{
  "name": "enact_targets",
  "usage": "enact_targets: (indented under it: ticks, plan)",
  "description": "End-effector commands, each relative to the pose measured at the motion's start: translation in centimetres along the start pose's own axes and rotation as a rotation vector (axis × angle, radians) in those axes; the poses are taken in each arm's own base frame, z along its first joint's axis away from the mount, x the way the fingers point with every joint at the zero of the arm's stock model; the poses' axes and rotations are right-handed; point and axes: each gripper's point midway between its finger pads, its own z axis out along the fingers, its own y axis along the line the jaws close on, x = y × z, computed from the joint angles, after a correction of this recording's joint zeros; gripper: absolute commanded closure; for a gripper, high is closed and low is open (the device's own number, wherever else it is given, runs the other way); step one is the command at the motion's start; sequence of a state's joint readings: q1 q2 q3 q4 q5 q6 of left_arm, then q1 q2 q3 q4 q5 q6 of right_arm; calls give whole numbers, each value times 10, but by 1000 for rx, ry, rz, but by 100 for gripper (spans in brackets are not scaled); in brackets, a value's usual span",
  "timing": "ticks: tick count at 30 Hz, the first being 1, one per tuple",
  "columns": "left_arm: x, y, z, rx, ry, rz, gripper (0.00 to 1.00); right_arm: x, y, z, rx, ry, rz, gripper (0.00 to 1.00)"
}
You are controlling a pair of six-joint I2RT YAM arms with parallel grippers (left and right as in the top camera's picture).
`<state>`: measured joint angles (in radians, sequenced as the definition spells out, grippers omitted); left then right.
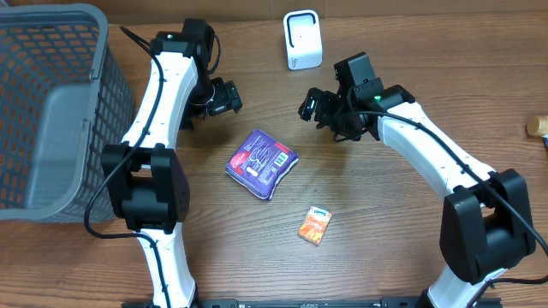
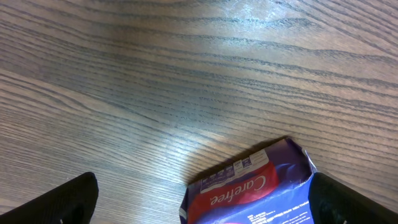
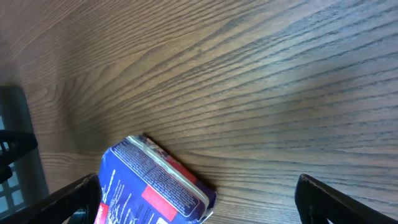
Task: Scan the item barcode
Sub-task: 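Move the right gripper to the Carefree pack's right edge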
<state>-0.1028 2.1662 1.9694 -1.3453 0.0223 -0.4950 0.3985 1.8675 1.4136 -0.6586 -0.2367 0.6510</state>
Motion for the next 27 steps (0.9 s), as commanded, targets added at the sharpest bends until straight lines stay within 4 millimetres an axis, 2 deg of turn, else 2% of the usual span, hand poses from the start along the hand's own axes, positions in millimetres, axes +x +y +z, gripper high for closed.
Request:
enact_targets:
  ticks: [1,11,19,27]
  plan:
    - [1,1,4,-11,6,-12,0,-3,-2,2,14,-13,3,0]
    - [1,1,4,-11,6,-12,0,-5,-1,4,10,-17,2,0]
    - [1,1,4,-11,6,-12,0,9,3,23,15,19,-20,0]
    - [1,1,4,-11,6,-12,0,11,8,25,-4,25,-27,0]
